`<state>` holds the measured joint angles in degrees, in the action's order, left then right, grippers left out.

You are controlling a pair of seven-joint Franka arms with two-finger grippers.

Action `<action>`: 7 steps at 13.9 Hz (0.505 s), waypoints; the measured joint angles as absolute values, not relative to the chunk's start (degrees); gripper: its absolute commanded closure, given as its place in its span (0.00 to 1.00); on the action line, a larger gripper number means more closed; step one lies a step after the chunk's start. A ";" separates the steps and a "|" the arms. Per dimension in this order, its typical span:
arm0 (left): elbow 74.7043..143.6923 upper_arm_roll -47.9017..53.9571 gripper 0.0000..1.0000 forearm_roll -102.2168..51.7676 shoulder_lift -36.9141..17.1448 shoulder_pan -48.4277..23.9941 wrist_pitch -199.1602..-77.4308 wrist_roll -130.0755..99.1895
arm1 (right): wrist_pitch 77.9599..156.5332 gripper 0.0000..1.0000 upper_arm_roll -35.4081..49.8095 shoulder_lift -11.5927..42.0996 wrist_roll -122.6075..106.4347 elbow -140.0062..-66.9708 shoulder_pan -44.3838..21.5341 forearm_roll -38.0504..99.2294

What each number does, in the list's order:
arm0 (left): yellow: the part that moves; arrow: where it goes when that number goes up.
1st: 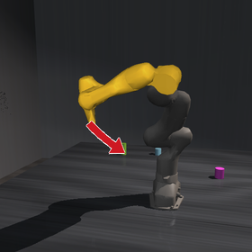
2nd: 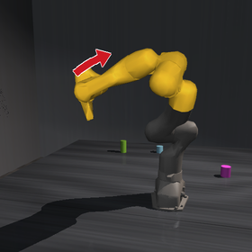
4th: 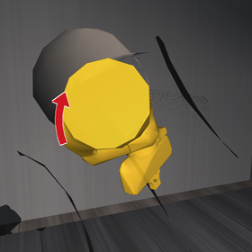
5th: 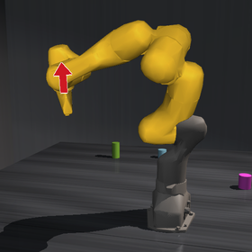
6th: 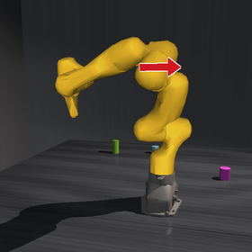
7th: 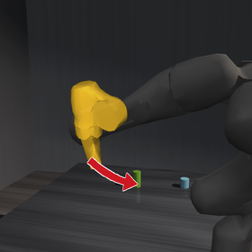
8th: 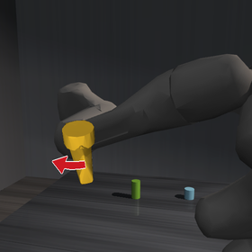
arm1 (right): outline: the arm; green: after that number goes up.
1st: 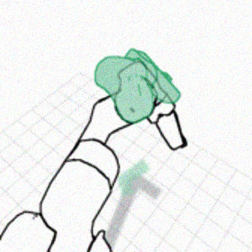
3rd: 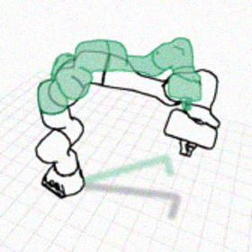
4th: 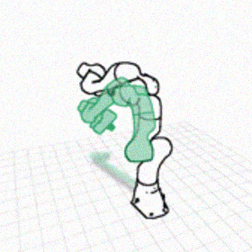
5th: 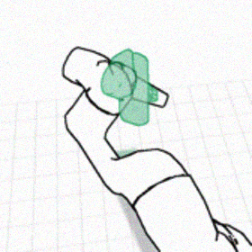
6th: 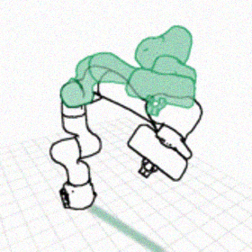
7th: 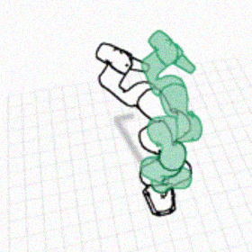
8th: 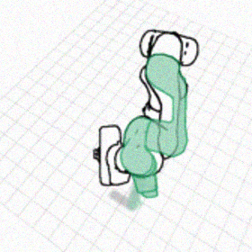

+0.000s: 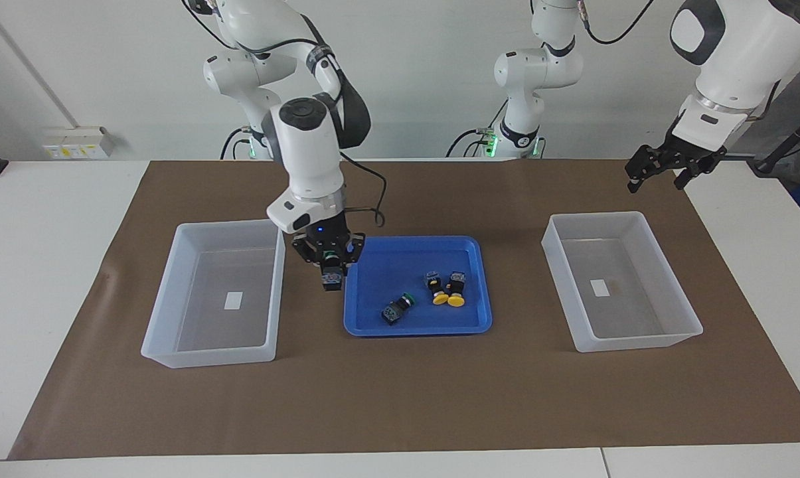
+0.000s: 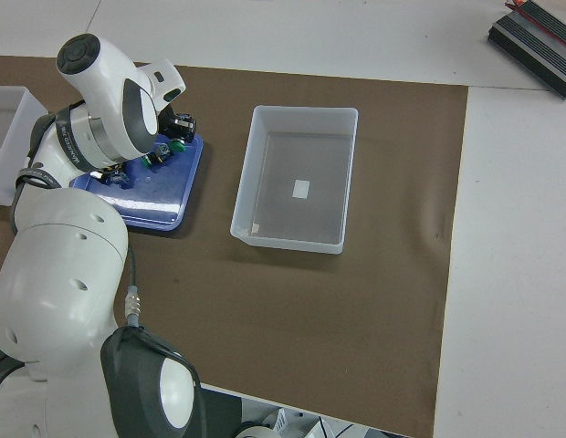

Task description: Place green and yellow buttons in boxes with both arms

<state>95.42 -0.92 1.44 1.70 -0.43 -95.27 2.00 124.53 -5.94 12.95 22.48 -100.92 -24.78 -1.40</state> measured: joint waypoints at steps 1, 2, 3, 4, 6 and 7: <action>96.50 -0.84 0.00 1.41 1.82 -1.59 -98.19 1.98 | 123.69 1.00 -5.97 12.70 18.57 -101.12 -22.47 -1.40; 98.34 -0.70 0.00 1.34 2.06 -2.93 -101.43 1.87 | 123.40 1.00 -6.02 12.77 14.58 -101.46 -20.13 -1.40; 100.44 -0.49 0.00 1.27 2.29 -4.64 -103.90 1.79 | 123.26 1.00 -6.03 12.88 10.65 -101.89 -17.76 -1.40; 102.25 -0.26 0.00 1.26 2.32 -6.52 -105.94 1.50 | 123.20 1.00 -6.06 12.99 6.50 -102.32 -15.34 -1.40; 105.45 0.06 0.00 1.22 1.88 -10.51 -111.23 1.24 | 123.19 1.00 -6.08 13.02 -1.45 -103.44 -11.03 -1.37; 106.81 0.12 0.00 1.22 1.10 -12.84 -113.99 0.91 | 123.20 1.00 -6.09 13.01 -4.79 -104.32 -9.16 -1.33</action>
